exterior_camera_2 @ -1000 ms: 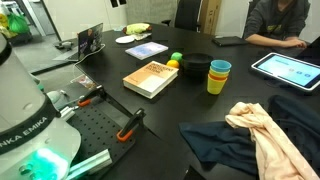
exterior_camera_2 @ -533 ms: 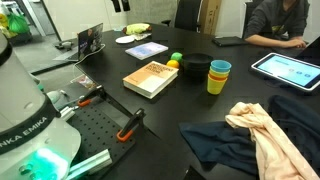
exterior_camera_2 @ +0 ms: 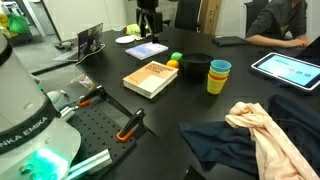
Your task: Open the book
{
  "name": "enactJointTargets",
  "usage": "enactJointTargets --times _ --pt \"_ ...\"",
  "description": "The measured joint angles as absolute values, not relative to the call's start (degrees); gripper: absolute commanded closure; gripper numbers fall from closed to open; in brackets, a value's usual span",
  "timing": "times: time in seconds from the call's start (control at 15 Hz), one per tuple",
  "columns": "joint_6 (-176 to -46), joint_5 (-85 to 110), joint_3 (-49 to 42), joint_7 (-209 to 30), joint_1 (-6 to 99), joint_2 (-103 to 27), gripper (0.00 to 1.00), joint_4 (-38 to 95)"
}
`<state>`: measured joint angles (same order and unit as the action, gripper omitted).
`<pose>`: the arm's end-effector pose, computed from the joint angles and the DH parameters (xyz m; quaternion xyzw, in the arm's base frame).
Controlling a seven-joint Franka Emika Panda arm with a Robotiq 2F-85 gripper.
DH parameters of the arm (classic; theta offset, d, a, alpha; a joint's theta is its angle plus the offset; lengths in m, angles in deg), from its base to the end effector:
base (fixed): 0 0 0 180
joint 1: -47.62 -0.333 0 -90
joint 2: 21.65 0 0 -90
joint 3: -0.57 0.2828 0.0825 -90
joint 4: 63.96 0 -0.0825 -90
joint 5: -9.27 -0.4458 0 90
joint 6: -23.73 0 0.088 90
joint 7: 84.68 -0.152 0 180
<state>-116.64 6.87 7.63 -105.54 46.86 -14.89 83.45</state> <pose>0.4779 0.0642 0.1783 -0.9915 0.1300 0.0042 0.0052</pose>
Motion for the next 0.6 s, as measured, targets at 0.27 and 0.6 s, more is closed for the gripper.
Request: enactJointTargets --times 0.27,0.6 --pt "-125.5 -3.7 3.8 -93.4 46.9 -22.3 0.0 84.5" --pt "-133.8 -7.7 3.0 -87.8 47.3 -30.7 0.0 84.9"
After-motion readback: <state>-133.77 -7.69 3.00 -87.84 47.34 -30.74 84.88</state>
